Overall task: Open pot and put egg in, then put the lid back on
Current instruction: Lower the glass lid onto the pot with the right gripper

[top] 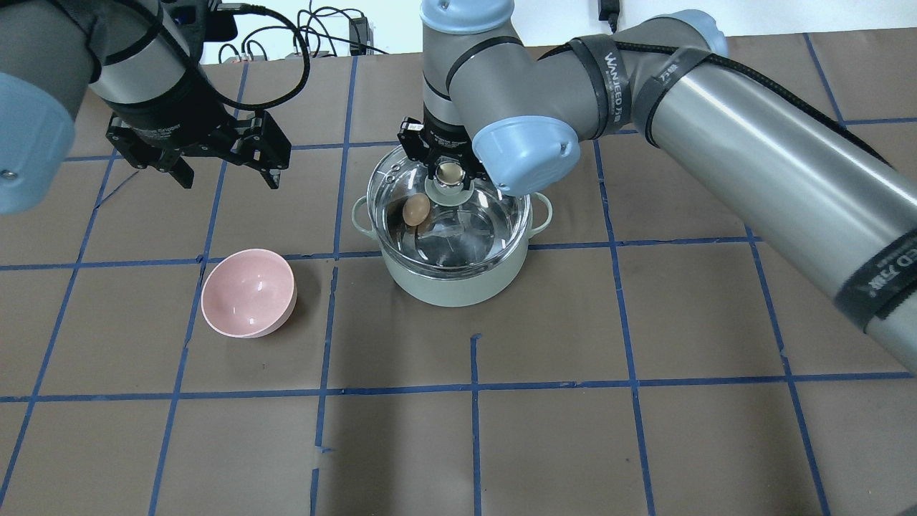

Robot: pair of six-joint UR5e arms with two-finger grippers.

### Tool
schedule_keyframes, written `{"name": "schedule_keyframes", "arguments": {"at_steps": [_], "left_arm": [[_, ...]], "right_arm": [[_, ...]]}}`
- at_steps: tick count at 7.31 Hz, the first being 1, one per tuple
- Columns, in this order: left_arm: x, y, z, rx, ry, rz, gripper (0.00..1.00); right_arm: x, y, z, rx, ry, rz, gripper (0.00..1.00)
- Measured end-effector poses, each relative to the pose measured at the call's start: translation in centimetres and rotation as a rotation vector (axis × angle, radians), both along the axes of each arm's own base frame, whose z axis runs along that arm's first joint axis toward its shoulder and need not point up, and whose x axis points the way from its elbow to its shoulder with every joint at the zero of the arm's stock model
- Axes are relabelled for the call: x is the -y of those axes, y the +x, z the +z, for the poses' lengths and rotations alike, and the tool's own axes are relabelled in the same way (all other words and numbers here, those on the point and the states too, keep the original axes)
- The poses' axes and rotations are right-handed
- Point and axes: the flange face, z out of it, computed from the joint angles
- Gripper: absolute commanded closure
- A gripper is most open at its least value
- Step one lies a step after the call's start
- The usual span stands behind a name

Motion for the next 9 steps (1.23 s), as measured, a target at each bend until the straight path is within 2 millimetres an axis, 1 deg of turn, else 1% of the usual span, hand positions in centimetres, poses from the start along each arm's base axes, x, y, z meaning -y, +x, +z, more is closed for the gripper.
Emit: {"name": "schedule_keyframes", "arguments": {"at_steps": [8,9], "left_arm": [[-0.28,-0.01,0.21,-0.001,-0.003,0.0,0.0],[-0.31,-0.02,0.13,-0.002,-0.001,-0.001,0.0]], "right_arm": [[0.02,0.05,-1.08,0.002,0.005,0.005,0.58],[0.03,0.06,-1.08,0.003,0.002,0.005,0.54]]}}
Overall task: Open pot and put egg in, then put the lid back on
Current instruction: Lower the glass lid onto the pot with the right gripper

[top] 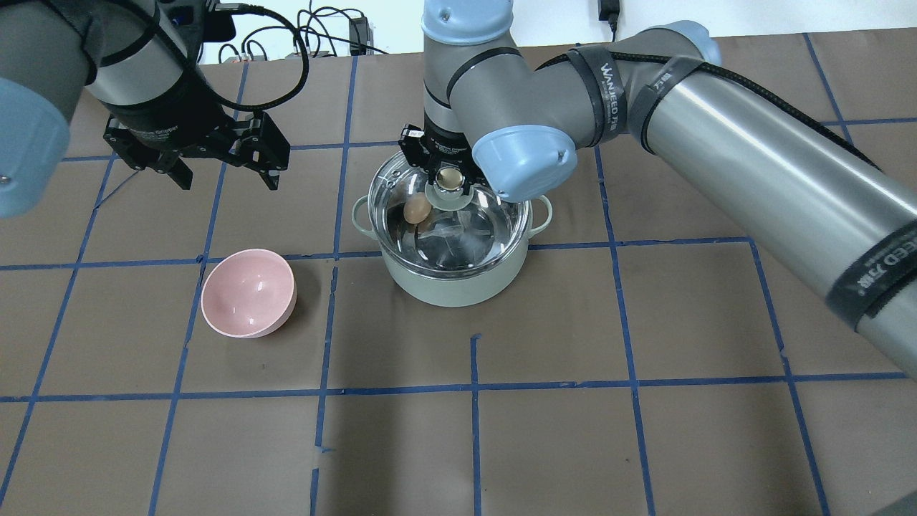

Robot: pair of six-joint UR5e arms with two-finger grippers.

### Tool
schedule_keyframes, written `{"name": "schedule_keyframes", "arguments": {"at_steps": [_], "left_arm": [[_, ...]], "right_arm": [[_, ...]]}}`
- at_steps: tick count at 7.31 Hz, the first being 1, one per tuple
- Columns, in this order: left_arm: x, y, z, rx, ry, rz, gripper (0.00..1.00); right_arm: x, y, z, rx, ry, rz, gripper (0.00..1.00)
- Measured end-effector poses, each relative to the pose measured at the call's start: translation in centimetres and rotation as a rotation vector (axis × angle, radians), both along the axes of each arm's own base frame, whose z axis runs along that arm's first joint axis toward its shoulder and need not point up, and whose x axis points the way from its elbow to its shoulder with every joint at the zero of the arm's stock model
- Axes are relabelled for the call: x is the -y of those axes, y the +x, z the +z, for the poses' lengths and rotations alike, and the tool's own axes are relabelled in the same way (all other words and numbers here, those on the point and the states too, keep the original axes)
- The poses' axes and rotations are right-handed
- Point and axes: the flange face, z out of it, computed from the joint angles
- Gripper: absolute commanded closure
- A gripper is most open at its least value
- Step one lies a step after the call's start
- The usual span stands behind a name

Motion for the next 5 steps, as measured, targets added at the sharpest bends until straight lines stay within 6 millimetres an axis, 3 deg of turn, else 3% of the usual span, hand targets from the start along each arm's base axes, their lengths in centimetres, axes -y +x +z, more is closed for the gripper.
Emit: {"name": "schedule_keyframes", "arguments": {"at_steps": [2,5], "left_arm": [[-0.02,0.0,-0.08,0.0,0.002,-0.001,0.0],[-0.03,0.01,-0.1,0.001,0.002,-0.001,0.0]], "right_arm": [[0.01,-0.01,-0.01,0.001,-0.002,0.0,0.35],[0.09,-0.07,0.08,0.0,-0.004,0.001,0.3]]}}
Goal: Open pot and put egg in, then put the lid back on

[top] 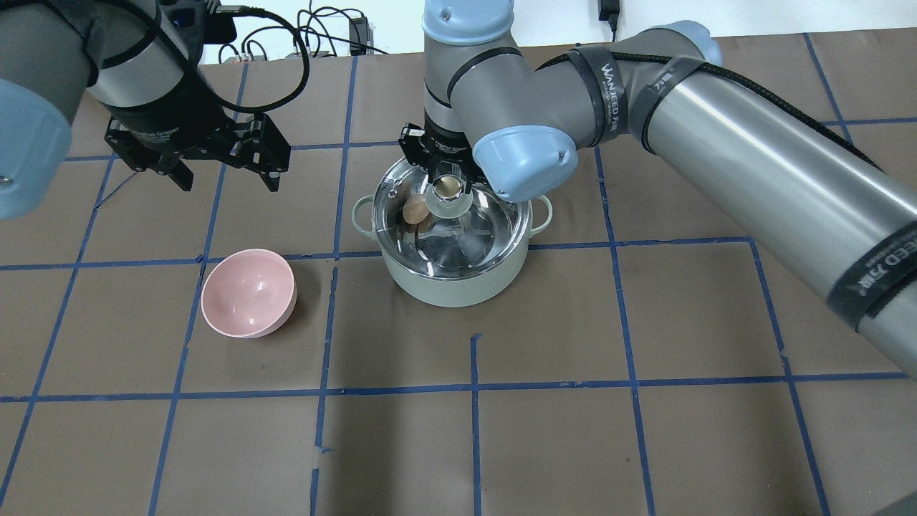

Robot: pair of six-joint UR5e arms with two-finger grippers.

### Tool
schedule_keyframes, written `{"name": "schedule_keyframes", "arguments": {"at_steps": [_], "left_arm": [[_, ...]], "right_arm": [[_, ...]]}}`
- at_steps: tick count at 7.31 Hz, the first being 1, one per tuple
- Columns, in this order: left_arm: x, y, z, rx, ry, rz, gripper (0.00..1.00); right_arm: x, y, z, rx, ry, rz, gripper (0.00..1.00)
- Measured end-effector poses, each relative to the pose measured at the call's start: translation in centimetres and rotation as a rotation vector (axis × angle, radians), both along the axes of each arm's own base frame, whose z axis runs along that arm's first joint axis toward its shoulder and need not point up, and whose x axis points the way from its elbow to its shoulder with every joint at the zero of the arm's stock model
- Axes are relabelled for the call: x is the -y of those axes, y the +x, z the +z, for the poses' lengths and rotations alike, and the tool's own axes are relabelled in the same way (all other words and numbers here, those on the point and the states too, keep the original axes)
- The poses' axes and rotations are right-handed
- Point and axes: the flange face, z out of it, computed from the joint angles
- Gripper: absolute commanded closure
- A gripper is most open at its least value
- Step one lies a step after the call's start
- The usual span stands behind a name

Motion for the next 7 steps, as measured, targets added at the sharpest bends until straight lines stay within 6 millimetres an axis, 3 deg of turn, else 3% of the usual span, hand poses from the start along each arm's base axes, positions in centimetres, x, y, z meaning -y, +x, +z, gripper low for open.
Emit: {"name": "schedule_keyframes", "arguments": {"at_steps": [2,3,4,5,7], "left_arm": [[0.0,0.0,0.0,0.0,0.001,0.0,0.0],[0.0,0.0,-0.1,0.0,0.001,0.0,0.0],[0.0,0.0,-0.1,0.0,0.001,0.0,0.0],[0.0,0.0,0.0,-0.001,-0.001,0.0,0.0],[0.0,0.0,0.1,-0.003,-0.004,0.0,0.01]], "right_arm": [[0.3,-0.5,0.7,0.001,-0.014,0.009,0.22],[0.9,-2.2,2.2,-0.004,-0.043,0.028,0.17],[1.5,-5.6,4.8,-0.009,-0.085,0.039,0.08],[2.1,-10.3,7.6,-0.019,-0.118,0.034,0.0],[2.4,-18.5,11.0,-0.051,-0.126,0.031,0.0]]}}
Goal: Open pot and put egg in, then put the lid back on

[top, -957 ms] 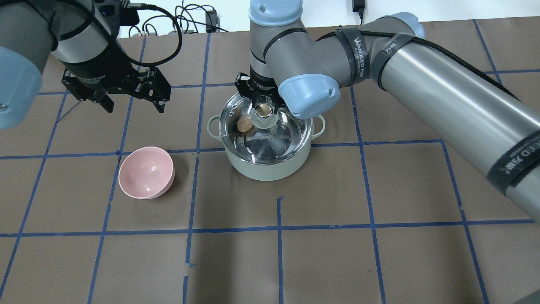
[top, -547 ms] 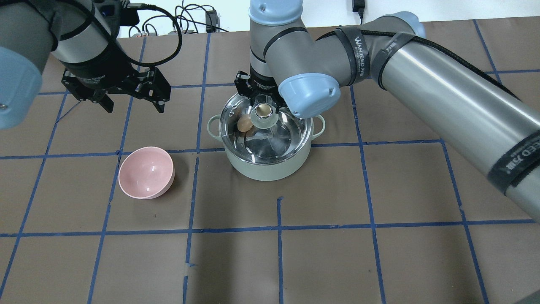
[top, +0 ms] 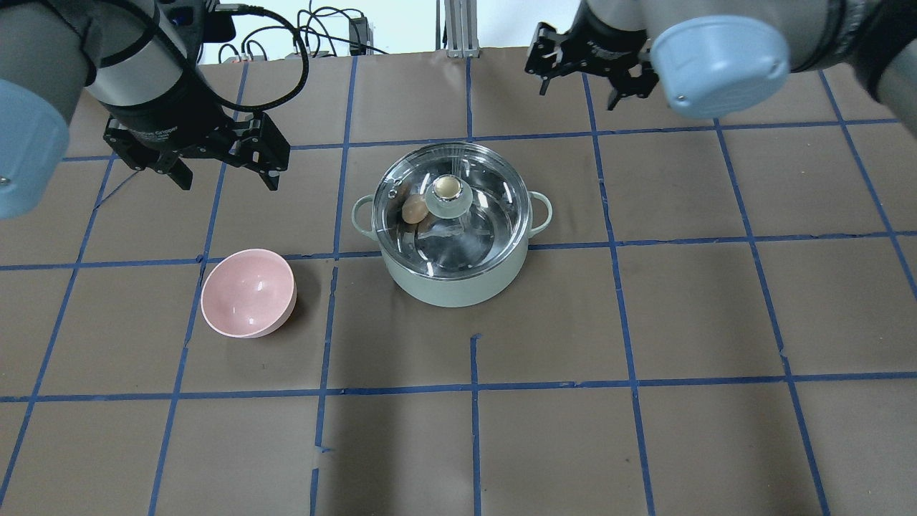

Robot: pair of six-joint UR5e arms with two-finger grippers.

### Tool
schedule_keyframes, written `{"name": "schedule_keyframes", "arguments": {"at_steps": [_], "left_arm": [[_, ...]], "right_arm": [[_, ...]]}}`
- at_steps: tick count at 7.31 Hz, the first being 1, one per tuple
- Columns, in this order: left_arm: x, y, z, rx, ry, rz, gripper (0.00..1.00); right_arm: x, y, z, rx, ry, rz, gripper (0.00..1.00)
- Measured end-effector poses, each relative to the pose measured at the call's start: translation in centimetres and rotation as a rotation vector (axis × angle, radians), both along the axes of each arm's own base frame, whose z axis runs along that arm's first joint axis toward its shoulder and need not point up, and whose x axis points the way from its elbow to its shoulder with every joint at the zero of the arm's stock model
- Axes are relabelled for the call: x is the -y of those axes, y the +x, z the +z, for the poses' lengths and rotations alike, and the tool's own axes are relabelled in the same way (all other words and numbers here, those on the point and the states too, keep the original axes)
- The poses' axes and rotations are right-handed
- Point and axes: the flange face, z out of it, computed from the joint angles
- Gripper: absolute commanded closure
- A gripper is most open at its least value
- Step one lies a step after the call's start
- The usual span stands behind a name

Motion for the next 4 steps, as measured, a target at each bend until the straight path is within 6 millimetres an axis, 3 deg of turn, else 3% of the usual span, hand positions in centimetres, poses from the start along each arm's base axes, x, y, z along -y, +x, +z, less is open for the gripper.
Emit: {"name": "schedule_keyframes", "arguments": {"at_steps": [2,4], "left_arm": [[0.0,-0.1,-0.2,-0.016,0.006,0.006,0.01],[-0.1,-0.4,-0.5,-0.053,0.013,0.006,0.01]], "right_arm": [[-0.4,-4.2,0.8,-0.022,0.024,0.011,0.0],[-0.5,-6.2,0.6,-0.037,0.035,0.048,0.0]]}}
